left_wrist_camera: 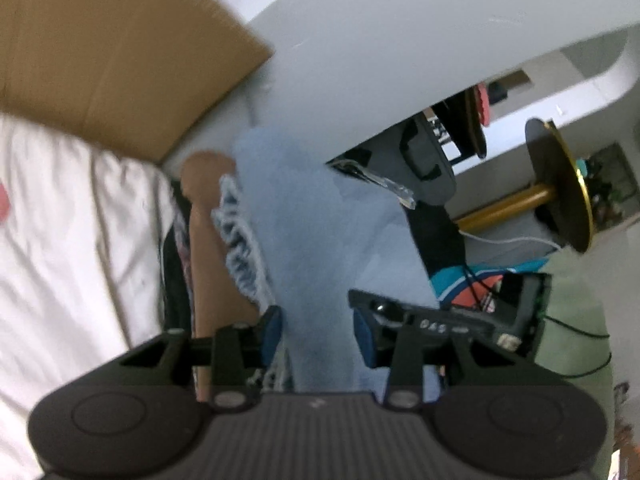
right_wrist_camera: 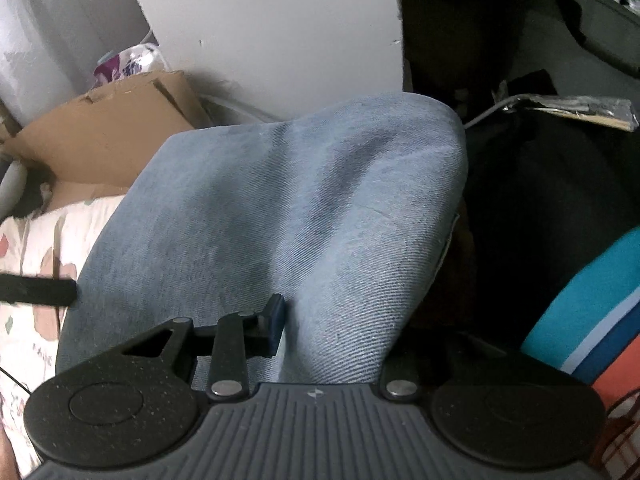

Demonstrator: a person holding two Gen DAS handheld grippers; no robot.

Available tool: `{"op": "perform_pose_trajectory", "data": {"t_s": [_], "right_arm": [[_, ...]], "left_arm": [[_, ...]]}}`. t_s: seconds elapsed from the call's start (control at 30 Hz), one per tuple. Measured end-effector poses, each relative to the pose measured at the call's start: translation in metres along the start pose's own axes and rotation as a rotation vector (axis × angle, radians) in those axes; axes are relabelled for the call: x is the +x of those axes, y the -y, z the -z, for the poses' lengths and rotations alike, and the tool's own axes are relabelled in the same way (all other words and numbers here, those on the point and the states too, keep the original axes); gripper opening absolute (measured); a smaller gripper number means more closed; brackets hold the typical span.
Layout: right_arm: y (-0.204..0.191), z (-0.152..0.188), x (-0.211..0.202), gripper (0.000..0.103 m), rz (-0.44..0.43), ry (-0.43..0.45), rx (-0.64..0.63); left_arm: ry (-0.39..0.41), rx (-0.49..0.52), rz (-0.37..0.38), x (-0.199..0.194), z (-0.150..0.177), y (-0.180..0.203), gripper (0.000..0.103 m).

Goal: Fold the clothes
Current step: 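Carry the held denim stack with both grippers toward the cardboard beside the bed, then lower the denim stack onto the cardboard with both grippers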

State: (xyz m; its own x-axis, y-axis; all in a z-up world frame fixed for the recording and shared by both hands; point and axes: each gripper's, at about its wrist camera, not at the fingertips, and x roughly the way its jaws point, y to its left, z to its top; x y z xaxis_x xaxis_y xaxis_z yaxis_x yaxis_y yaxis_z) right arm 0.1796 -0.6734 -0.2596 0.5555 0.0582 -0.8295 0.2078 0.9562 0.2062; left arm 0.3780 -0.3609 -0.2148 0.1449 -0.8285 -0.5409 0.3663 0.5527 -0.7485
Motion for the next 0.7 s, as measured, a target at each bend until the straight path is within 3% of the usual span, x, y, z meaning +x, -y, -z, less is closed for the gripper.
{"op": "perform_pose_trajectory", "data": {"t_s": [0.13, 0.37, 0.7], "right_arm": [[0.0, 0.0, -0.002, 0.035, 0.003, 0.007, 0.01], [-0.004, 0.002, -0.004, 0.035, 0.014, 0.029, 0.018], [-0.006, 0.0, 0.001, 0.035, 0.022, 0.056, 0.022]], "left_arm": [[-0.03, 0.109, -0.1, -0.002, -0.018, 0.03, 0.041], [-0.086, 0.325, -0.173, 0.011, -0.041, 0.082, 0.04], [-0.193, 0.449, -0.313, 0.077, -0.023, 0.084, 0.03]]}}
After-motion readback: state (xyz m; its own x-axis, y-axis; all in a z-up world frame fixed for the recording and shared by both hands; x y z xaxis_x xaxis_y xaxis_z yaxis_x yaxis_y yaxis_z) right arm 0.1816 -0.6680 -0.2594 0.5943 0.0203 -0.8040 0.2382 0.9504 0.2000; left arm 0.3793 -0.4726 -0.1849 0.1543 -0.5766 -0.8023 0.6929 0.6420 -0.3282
